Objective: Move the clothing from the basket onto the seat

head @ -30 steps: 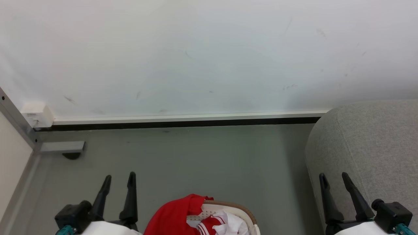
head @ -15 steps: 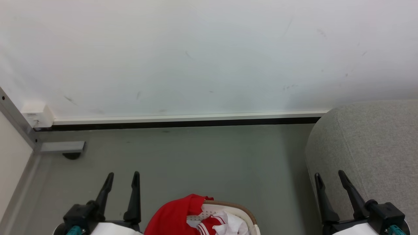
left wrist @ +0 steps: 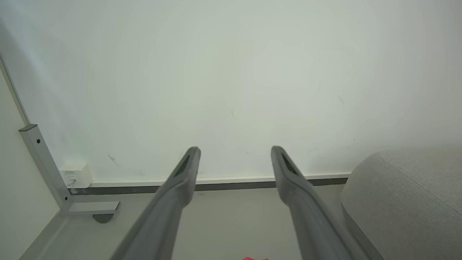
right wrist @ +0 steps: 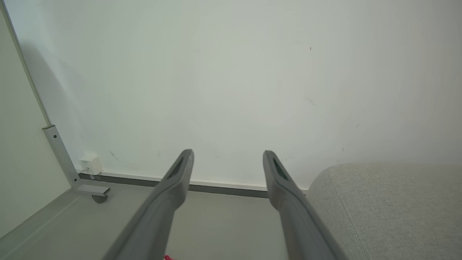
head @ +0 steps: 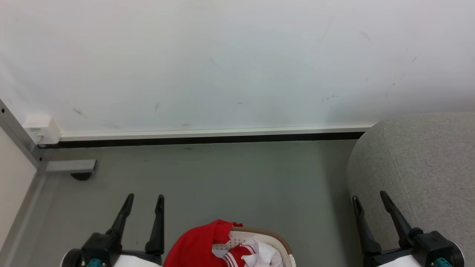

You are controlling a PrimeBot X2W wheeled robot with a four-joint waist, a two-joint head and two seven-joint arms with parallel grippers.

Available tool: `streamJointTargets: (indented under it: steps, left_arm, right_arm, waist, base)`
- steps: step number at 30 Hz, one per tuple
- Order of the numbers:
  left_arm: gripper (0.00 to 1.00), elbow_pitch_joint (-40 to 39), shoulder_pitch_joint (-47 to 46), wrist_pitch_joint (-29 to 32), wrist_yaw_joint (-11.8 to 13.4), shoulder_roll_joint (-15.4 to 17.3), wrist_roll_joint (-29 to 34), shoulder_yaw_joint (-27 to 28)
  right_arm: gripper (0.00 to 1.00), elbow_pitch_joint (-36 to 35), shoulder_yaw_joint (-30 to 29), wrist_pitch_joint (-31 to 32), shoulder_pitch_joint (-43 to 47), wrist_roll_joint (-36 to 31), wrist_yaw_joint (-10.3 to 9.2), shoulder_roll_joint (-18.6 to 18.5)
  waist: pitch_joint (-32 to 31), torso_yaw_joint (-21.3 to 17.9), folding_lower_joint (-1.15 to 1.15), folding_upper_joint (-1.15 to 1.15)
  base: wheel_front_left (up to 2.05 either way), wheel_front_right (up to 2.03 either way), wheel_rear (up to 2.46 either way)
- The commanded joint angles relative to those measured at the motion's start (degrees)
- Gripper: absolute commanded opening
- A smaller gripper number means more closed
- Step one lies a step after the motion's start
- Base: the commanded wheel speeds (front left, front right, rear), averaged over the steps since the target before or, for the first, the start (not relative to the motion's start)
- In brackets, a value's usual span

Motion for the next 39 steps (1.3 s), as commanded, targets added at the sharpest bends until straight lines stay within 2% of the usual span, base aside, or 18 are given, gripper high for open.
streamJointTargets:
  steps: [1, 8, 27, 39]
  left_arm:
    - [1.00, -0.18, -0.11, -0.46, -0.12, 0.11, 1.78, 0.02]
    - [1.00, 0.02, -0.24, -1.04, -0.17, -0.13, 4.15, -0.13]
    - [1.00, 0.90, -0.34, -0.99, -0.64, -0.78, 2.30, 0.96]
    - [1.00, 3.10, -1.62, -0.99, -1.45, -0.93, 1.94, 0.62]
  right_arm:
    - [1.00, -0.26, 0.14, -0.49, -0.46, -1.33, -0.11, 0.05]
    - [1.00, -0.35, 0.39, -1.15, -0.37, -3.41, -0.12, 0.13]
    - [1.00, -0.53, 0.04, -0.98, -0.64, -2.16, -0.12, 0.33]
    - [1.00, -1.77, -0.32, -0.97, -1.76, -1.34, -0.12, 0.20]
  waist:
    - [0.00, 0.01, 0.00, 0.00]
    - [-0.02, 0.11, 0.00, 0.00]
    - [0.33, -0.26, 0.00, 0.00]
    - [3.94, -3.37, 0.00, 0.00]
  base:
    - [0.00, 0.00, 0.00]
    - [0.00, 0.00, 0.00]
    - [0.00, 0.00, 0.00]
    - [0.00, 0.00, 0.00]
